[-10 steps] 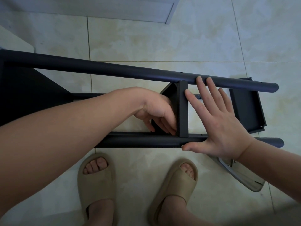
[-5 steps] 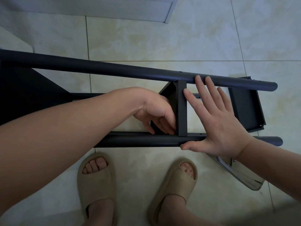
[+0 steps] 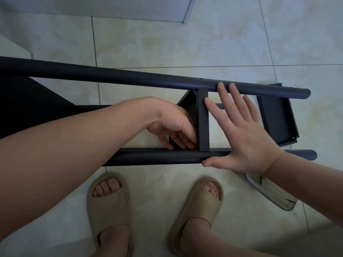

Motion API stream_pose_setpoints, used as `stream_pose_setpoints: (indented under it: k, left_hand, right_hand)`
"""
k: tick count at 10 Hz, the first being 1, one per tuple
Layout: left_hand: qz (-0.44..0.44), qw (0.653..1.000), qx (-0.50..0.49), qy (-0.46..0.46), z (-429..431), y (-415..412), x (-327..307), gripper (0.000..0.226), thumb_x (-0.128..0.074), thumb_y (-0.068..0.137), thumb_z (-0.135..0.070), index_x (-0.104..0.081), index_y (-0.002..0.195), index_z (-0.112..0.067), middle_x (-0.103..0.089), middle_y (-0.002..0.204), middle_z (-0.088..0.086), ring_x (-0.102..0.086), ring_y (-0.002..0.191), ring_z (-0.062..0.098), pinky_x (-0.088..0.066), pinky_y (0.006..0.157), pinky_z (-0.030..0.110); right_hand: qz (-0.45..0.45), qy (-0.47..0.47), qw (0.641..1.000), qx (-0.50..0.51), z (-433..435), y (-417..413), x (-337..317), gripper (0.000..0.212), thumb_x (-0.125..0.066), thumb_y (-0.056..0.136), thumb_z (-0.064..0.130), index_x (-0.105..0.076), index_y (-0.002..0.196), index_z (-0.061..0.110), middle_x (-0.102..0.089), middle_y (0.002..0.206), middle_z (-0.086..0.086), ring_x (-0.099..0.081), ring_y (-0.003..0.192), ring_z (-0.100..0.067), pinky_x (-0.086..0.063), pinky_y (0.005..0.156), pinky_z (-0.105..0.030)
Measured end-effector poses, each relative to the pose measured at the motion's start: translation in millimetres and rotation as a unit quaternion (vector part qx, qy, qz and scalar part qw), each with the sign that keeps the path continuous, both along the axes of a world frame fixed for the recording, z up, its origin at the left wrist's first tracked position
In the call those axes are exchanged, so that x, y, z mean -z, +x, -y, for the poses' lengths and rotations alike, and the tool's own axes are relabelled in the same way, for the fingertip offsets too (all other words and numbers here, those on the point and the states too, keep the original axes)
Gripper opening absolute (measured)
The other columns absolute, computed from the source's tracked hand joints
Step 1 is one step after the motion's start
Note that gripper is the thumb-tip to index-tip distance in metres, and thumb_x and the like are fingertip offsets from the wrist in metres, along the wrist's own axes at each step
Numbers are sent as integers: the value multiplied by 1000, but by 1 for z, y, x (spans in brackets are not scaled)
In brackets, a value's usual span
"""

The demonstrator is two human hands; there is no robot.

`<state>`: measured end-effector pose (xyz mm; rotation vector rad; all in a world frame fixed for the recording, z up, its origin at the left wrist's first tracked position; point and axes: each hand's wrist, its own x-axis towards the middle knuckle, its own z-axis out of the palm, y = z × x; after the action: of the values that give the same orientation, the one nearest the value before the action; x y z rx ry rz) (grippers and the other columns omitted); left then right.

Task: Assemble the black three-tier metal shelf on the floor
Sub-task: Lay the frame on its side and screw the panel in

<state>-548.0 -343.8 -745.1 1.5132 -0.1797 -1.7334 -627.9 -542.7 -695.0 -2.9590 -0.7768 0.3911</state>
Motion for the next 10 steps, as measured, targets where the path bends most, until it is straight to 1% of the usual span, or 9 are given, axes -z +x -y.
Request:
stream_pose_setpoints:
  k: [1, 2, 3, 4, 5, 6, 7, 8, 10]
  left_hand:
    - [-10, 1000, 3, -7, 0, 1, 1, 11, -66, 91, -13, -72, 100, -19, -75, 89, -3, -68, 93, 13, -49, 95, 39]
    - [-22, 1000, 6, -12, -1, 3, 1, 14, -65, 91, -11, -73, 101, -19, -75, 91, -2, -68, 93, 12, -48, 95, 38]
    - [-40, 999, 13, -20, -1, 2, 0, 17, -63, 92, -13, -73, 105, -17, -75, 94, -1, -69, 94, 13, -47, 97, 39]
    - [-47, 998, 8, -30, -1, 2, -1, 21, -63, 91, -9, -72, 109, -14, -75, 101, 2, -69, 100, 15, -46, 102, 42]
    - [-41, 999, -2, -26, 0, 3, 0, 24, -64, 89, -6, -72, 111, -13, -74, 103, 3, -68, 103, 16, -45, 105, 43]
    - [-39, 999, -14, -17, 1, 2, 0, 21, -65, 90, -8, -73, 108, -14, -76, 99, 2, -67, 107, 17, -46, 104, 42]
    - [-37, 999, -20, -14, 1, 2, 0, 18, -64, 91, -10, -73, 106, -14, -76, 95, 1, -67, 104, 16, -47, 100, 39]
    - [-36, 999, -20, -10, 1, 2, 0, 19, -63, 92, -10, -72, 108, -13, -76, 93, 1, -68, 99, 15, -48, 98, 38]
    - [-34, 999, -9, -2, 0, 2, 0, 24, -65, 92, -14, -72, 115, -14, -76, 93, -1, -67, 99, 14, -48, 97, 39]
  right_hand:
    - [0, 0, 1000, 0, 0, 0, 0, 121, -33, 74, 96, -17, 162, 14, -3, 169, -19, 1, 155, -42, -15, 119, -68]
    - [-2, 0, 1000, 0, 1, 1, 0, 121, -33, 74, 97, -15, 162, 16, -1, 169, -18, 2, 156, -41, -14, 119, -67]
    - [-1, 1, 1000, 0, 1, 1, 0, 121, -33, 74, 96, -15, 162, 16, -1, 169, -19, 2, 156, -41, -14, 120, -67]
    - [0, 2, 1000, -1, 0, 1, 1, 121, -33, 74, 96, -16, 162, 15, -2, 169, -19, 2, 156, -41, -14, 120, -67]
    - [-1, 1, 1000, 0, 1, 0, 1, 121, -33, 74, 96, -15, 162, 16, -2, 169, -18, 2, 156, -41, -14, 120, -66]
    - [1, 1, 1000, -1, 1, 0, 1, 121, -34, 74, 96, -16, 162, 15, -2, 169, -18, 2, 156, -41, -13, 120, -66]
    - [2, 2, 1000, -1, 1, 0, 1, 121, -35, 74, 96, -16, 162, 15, -2, 169, -19, 1, 156, -41, -14, 120, -66]
    - [3, 4, 1000, -1, 0, 0, 1, 121, -36, 74, 95, -17, 162, 15, -3, 169, -19, 0, 155, -42, -15, 119, -67]
    - [5, 2, 1000, -2, 1, 0, 2, 122, -38, 73, 95, -16, 162, 14, -2, 169, -19, 1, 156, -42, -15, 119, -67]
